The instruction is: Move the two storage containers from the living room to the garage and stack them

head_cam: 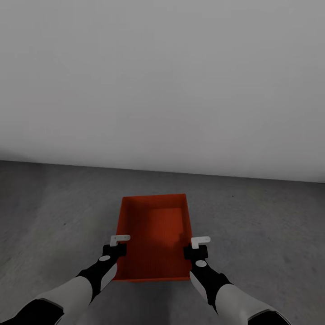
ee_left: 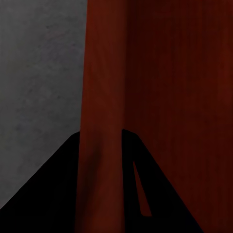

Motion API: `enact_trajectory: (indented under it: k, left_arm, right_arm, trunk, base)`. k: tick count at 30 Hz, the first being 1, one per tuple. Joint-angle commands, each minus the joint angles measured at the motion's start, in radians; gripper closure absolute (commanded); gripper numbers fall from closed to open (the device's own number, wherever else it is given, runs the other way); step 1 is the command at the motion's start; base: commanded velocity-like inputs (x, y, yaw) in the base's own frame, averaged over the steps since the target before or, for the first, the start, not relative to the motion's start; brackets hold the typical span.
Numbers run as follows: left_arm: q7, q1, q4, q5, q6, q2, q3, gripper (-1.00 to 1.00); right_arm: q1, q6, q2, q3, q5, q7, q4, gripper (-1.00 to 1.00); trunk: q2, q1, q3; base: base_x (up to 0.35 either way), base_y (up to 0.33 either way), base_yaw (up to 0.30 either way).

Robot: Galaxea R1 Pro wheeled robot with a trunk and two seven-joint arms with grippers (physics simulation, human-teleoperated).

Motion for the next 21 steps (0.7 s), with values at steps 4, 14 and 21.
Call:
enact_trajectory:
  k: [4,14,21]
  left_arm:
    - [0.029,-0.001,-0.003,-0.006,-0.006,0.001,0.005,1.0]
    - [0.029,-0.001,-0.003,-0.007,-0.006,0.001,0.005,1.0]
    - [0.029,-0.001,-0.002,-0.007,-0.006,0.0,0.005,1.0]
  right_arm:
    - [-0.001,-0.006,-0.011,-0.003,-0.02,-0.015,0.024,1.0]
    - [-0.001,-0.006,-0.011,-0.003,-0.02,-0.015,0.023,1.0]
    - [-0.001,-0.006,-0.011,-0.003,-0.02,-0.015,0.023,1.0]
  trunk:
    - [0.0,0.0,0.0]
    - [0.0,0.0,0.0]
    - [0.0,0.0,0.0]
  base:
    - [0.0,0.0,0.0]
    - [0.0,0.0,0.0]
    - [0.0,0.0,0.0]
